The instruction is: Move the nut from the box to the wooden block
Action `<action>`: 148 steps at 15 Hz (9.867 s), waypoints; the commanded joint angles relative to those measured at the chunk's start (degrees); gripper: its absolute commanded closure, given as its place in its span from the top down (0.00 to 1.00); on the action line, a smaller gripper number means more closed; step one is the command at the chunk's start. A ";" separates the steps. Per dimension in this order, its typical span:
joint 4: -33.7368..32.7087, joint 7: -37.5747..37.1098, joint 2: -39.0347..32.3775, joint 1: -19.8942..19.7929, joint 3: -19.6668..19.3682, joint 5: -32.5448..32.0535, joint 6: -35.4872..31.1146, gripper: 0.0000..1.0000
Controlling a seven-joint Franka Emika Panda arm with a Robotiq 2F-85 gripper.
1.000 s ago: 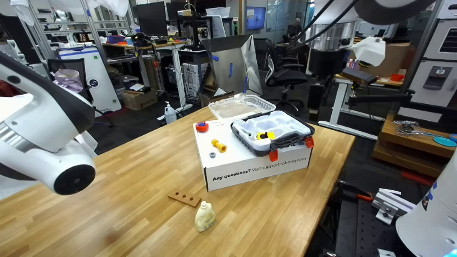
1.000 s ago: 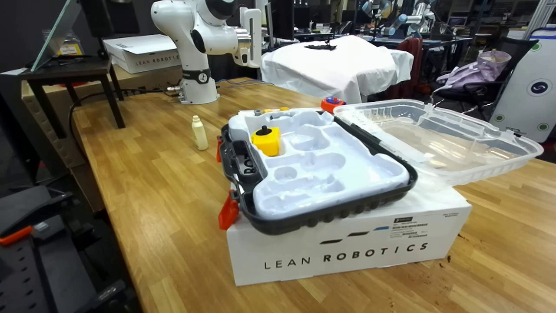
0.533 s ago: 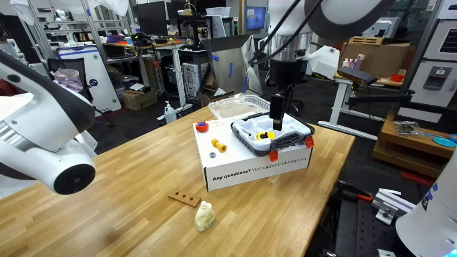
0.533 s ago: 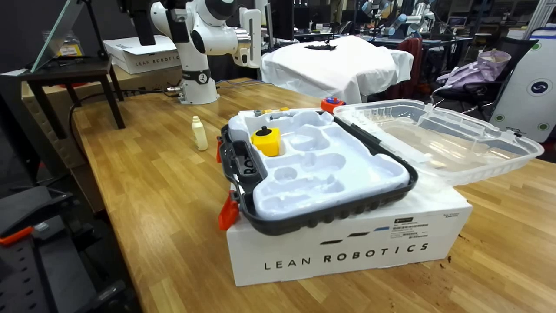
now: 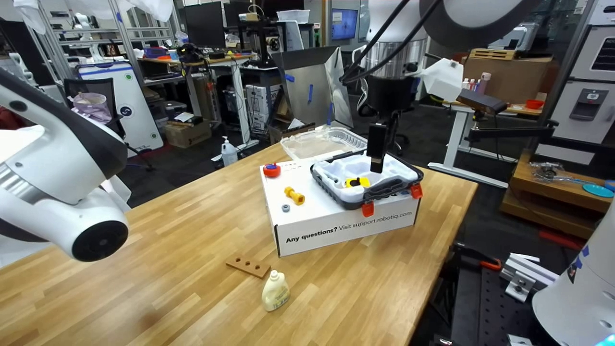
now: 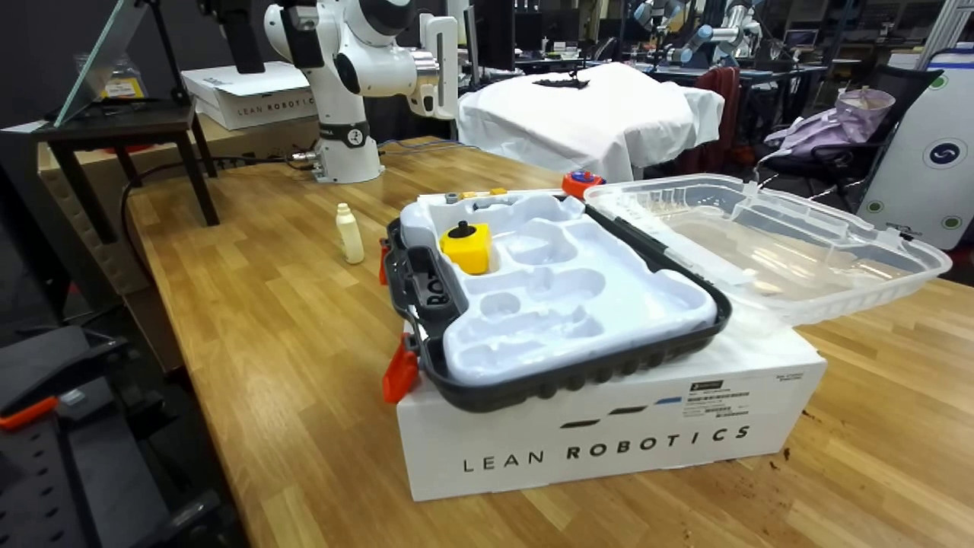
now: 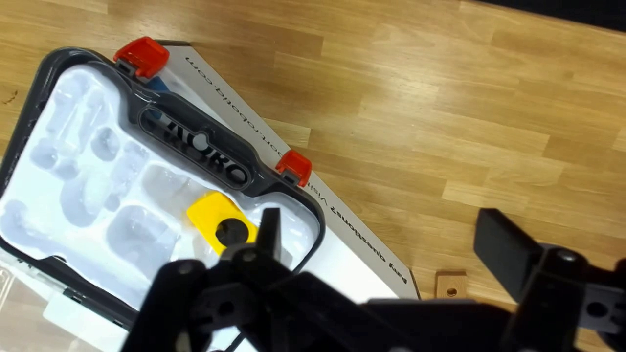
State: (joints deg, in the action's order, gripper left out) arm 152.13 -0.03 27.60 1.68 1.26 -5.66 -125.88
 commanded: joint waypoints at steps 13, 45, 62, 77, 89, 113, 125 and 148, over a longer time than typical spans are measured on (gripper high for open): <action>-12.23 7.24 -14.55 4.17 0.21 3.75 -7.35 1.00; -34.28 6.12 -44.13 3.75 1.68 2.57 -8.69 1.00; -37.86 8.21 -51.97 0.92 3.63 9.52 -8.83 1.00; -41.31 8.30 -54.99 -0.03 3.16 8.90 -7.52 1.00; -41.83 9.02 -56.08 -0.43 3.18 8.74 -6.98 1.00; -44.23 11.54 -57.43 -1.50 3.14 8.67 -5.87 0.77; -43.71 11.74 -56.80 -1.81 3.21 8.80 -6.34 0.19; -16.90 20.16 -34.88 1.86 8.65 17.90 -12.32 0.07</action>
State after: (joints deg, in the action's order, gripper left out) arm 132.53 15.54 -8.99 3.48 8.77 7.34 -135.90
